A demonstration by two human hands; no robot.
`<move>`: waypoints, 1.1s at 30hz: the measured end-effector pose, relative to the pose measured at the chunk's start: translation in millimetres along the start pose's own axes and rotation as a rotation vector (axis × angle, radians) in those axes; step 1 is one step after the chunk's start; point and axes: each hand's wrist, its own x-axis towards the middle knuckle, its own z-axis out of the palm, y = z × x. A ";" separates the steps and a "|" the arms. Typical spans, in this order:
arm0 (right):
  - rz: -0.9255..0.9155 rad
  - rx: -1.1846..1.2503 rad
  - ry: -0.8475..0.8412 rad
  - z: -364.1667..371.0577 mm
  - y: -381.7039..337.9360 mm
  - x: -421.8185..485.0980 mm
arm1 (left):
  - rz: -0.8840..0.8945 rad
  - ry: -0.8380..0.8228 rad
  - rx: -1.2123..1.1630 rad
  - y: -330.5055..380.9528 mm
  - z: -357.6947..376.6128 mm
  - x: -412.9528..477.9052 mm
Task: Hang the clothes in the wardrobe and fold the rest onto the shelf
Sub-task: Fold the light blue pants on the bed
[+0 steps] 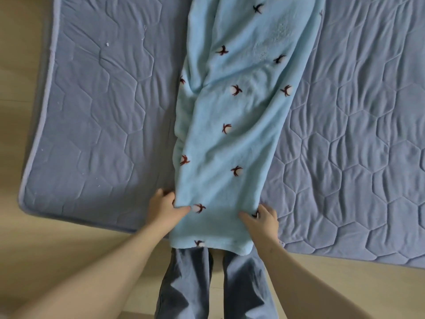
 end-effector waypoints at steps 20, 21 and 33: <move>0.329 0.151 -0.181 -25.1 43.0 -12.5 | -0.322 -0.281 -0.410 8.6 35.6 -35.9; 0.310 0.156 -0.184 -29.0 44.2 -10.4 | -0.329 -0.266 -0.418 10.0 39.1 -38.4; 0.167 0.443 -0.142 -37.0 28.2 11.4 | -0.028 0.154 -0.638 96.6 9.9 22.7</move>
